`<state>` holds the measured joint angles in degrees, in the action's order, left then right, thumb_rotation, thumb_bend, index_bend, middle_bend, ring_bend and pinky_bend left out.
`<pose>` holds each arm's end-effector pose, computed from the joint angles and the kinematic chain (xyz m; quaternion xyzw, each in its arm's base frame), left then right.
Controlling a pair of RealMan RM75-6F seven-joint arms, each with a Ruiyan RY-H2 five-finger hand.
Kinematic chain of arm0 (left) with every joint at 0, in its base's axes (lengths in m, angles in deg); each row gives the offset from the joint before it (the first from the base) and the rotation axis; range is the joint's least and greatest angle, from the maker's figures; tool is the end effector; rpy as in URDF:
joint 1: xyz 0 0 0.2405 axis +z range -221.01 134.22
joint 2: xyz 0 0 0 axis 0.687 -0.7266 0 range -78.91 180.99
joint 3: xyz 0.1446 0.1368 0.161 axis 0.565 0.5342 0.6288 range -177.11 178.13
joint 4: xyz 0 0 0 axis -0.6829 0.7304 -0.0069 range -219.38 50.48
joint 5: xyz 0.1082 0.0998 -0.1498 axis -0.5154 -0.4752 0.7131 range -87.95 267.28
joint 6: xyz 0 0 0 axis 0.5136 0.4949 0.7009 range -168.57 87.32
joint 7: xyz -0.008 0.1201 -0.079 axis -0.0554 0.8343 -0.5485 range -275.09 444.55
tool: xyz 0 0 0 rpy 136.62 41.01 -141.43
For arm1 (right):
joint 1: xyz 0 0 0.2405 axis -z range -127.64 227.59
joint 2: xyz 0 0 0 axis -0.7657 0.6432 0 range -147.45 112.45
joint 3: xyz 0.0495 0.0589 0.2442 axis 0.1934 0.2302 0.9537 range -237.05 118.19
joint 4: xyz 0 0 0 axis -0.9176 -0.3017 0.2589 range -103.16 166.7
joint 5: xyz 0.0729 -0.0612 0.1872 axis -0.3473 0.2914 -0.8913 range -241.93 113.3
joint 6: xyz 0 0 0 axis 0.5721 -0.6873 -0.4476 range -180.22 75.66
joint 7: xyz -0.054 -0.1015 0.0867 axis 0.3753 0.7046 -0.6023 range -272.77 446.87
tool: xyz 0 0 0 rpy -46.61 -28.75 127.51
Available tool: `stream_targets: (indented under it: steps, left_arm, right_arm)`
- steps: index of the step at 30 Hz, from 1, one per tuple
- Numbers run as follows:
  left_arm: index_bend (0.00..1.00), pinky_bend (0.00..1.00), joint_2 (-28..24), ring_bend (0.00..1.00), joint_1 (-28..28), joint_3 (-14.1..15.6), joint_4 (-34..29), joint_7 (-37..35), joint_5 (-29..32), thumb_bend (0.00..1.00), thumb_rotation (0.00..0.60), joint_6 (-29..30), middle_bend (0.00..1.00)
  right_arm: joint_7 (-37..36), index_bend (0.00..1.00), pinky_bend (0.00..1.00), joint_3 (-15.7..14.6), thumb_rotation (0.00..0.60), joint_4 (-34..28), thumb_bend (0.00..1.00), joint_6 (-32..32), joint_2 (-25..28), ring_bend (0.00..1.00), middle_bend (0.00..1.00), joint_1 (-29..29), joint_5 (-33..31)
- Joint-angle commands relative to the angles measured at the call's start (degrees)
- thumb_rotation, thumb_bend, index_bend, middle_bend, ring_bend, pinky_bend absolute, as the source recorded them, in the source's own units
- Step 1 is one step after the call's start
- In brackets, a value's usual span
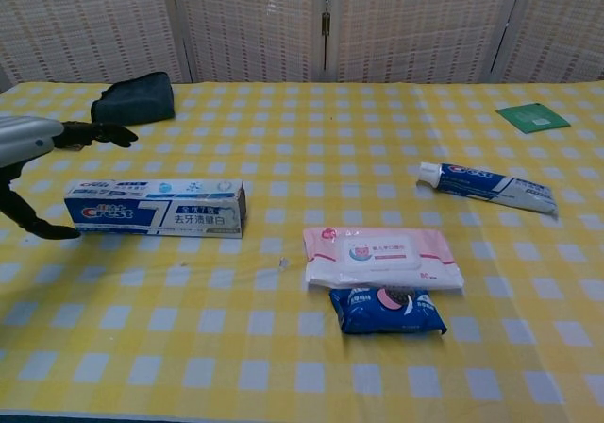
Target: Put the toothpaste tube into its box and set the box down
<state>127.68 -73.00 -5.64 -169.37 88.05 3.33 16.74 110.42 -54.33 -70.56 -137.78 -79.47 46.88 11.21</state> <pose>-0.2246 0.3013 0.0434 -0.7593 -0.3542 -0.3650 0.4059 -0.3052 -0.1751 0.1691 0.5844 -0.3527 0.2669 0.6803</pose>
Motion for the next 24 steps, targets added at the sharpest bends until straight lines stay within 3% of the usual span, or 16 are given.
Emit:
stream_targets:
  steps: [1,15,24]
  left_arm:
    - [0.13,0.16,2.8,0.13,-3.2,-1.3,3.5,-0.6,1.9,0.2,0.6,-3.4,0.16]
    - [0.18,0.19,8.9,0.15,-9.2,-1.0,12.8,-2.6,5.2,0.19,0.6,-10.4,0.2]
    - [0.32,0.25,12.6,0.23,-11.2,0.6,19.7,-4.9,4.1,0.2,0.6,-11.0,0.28]
  right_arm:
    - [0.0,0.0,0.0,0.1,0.6,0.0,0.35,0.1,0.1,0.0,0.0,0.0,-0.3]
    - [1.2,0.0,0.0,0.7,0.6,0.8,0.35,1.2,-0.4,0.0,0.0,-0.6,-2.8]
    - [0.5,0.0,0.0,0.9,0.6,0.5,0.35,1.9,0.1,0.0,0.0,-0.8,-3.9]
